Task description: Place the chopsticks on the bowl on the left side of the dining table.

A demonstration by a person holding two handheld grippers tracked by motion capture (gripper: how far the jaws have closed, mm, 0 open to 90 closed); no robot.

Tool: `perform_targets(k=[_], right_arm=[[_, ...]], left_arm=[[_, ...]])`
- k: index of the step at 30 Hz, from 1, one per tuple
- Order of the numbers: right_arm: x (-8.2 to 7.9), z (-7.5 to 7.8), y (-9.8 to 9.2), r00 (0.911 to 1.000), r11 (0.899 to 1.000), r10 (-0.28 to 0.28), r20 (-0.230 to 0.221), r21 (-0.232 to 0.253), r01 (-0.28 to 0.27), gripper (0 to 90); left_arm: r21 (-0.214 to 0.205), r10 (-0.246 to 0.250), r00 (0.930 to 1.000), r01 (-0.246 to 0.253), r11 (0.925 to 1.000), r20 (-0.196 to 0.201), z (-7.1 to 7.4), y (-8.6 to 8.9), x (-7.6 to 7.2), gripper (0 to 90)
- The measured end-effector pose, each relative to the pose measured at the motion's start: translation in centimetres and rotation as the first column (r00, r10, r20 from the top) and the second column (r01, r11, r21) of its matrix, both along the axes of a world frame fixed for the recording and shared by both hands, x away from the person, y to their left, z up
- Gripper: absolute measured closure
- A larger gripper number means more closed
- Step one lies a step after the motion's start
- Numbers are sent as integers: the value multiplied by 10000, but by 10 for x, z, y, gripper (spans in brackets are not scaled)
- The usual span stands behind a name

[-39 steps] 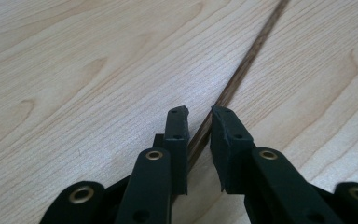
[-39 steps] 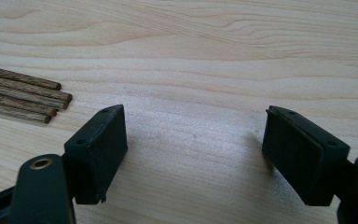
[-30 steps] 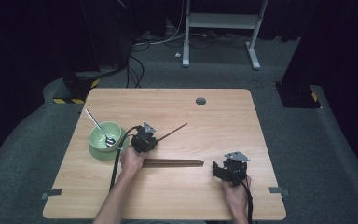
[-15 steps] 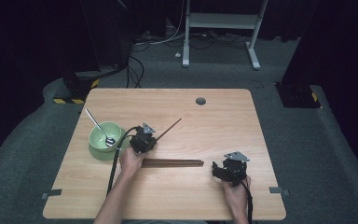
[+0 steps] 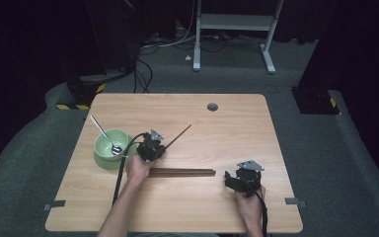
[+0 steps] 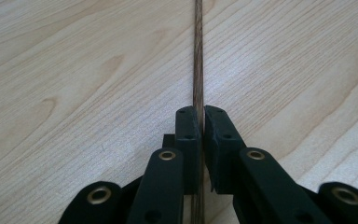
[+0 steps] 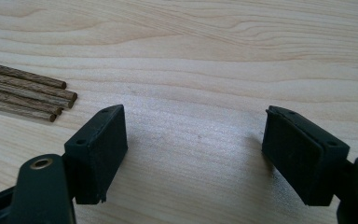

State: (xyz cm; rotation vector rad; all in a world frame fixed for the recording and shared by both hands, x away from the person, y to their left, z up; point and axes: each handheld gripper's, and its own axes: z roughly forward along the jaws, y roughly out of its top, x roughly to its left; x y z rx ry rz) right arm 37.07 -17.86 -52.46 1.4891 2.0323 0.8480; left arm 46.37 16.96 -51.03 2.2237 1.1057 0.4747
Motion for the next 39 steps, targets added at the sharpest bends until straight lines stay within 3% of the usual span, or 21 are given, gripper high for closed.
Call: perform_targets(k=[6, 14, 20, 39], right_arm=[[0, 0, 0, 10000, 10000, -4, 2, -2, 4, 214], [0, 0, 0, 10000, 10000, -6, 1, 1, 6, 214], [0, 0, 0, 10000, 10000, -3, 2, -3, 3, 214], [0, 0, 0, 10000, 10000, -40, -5, 11, 40, 213]], left_arm=[[335, -138, 9999, 135, 9993, 88, 1, -3, 0, 842], [328, -185, 9998, 183, 9993, 50, 1, -3, 0, 844], [197, -256, 9997, 255, 9995, 3, 3, -4, -1, 844], [-92, -521, 9976, 526, 9986, 452, 23, 3, -12, 844]])
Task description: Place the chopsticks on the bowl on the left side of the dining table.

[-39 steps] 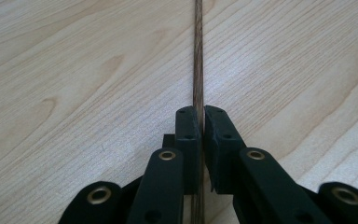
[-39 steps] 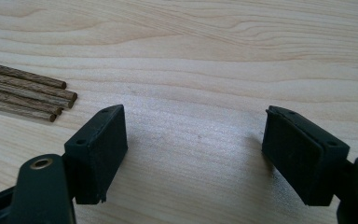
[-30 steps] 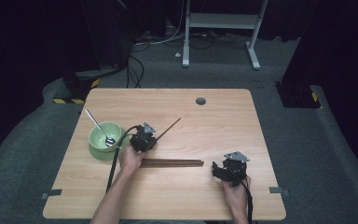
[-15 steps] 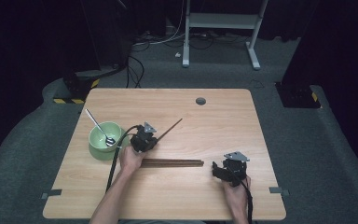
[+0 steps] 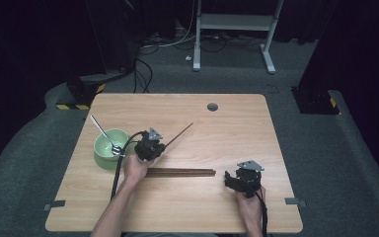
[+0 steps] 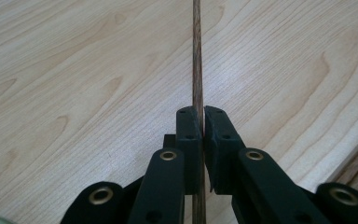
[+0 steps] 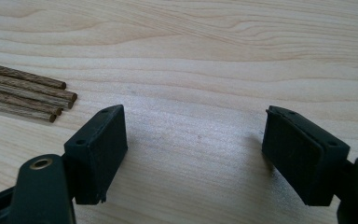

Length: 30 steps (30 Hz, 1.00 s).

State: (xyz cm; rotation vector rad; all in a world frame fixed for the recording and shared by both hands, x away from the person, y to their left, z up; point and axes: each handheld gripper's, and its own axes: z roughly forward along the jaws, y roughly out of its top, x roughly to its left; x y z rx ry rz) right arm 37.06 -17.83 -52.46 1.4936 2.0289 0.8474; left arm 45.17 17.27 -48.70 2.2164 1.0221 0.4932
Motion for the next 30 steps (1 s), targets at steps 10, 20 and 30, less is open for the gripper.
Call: perform_targets(k=[10, 20, 30], right_arm=[[0, 0, 0, 10000, 10000, 10, 6, -9, -10, 213], [0, 0, 0, 10000, 10000, 31, 14, -22, -31, 213], [0, 0, 0, 10000, 10000, 27, 16, -16, -27, 213]], left_arm=[[-308, -73, 10000, 74, 9995, 38, 8, 8, -6, 844], [-396, -172, 9998, 175, 9991, 76, 15, 14, -11, 844], [-518, -163, 9998, 169, 9985, 126, 20, 22, -15, 844]])
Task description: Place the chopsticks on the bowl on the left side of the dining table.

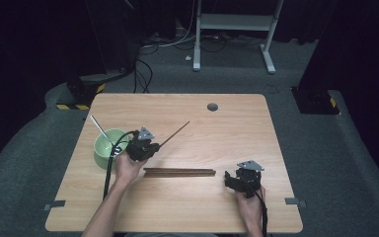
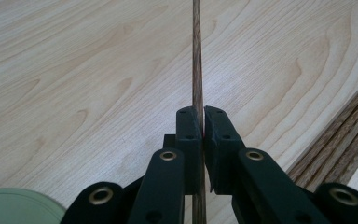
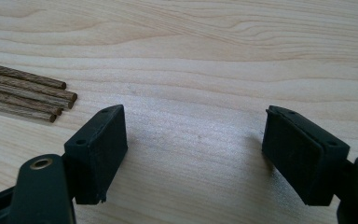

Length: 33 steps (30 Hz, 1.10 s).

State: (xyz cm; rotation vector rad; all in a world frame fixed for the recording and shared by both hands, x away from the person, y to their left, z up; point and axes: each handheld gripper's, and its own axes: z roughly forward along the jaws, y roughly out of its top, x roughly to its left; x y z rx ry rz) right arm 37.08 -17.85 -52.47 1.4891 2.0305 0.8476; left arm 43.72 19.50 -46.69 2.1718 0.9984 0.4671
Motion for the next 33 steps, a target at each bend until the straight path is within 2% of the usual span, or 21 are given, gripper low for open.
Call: perform_targets(k=[33], right_arm=[[0, 0, 0, 10000, 10000, -7, -4, -1, 7, 213]], left_arm=[[-223, 246, 9995, -241, 9995, 217, 18, 27, -15, 844]])
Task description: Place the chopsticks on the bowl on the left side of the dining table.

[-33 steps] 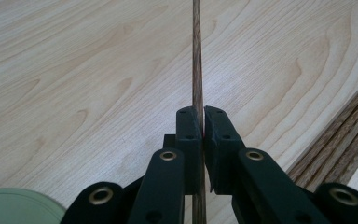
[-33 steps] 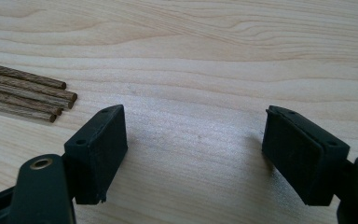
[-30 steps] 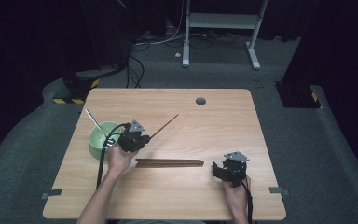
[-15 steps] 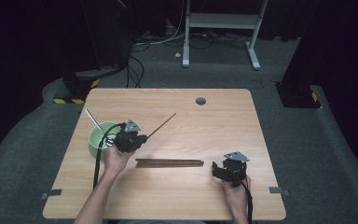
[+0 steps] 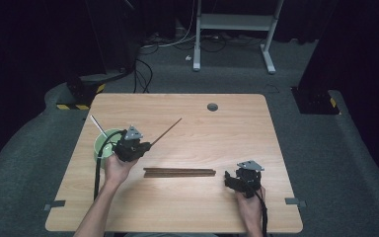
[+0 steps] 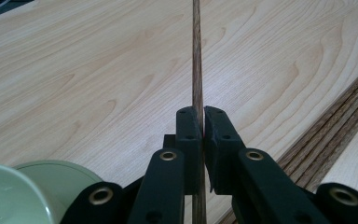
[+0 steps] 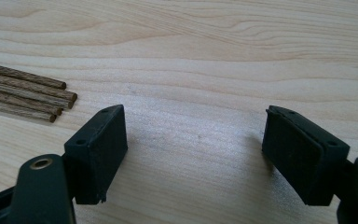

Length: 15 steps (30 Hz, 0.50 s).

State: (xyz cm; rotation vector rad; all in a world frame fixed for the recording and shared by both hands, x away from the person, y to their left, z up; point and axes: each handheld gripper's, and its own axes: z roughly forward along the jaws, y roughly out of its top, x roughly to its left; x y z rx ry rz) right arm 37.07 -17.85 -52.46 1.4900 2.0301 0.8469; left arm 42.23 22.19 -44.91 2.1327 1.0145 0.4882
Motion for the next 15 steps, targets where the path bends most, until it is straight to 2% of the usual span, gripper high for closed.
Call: perform_targets(k=[15], right_arm=[[0, 0, 0, 10000, 10000, 4, 1, -4, -4, 213]], left_arm=[[151, 38, 10000, -38, 9999, -5, 3, 8, -2, 844]])
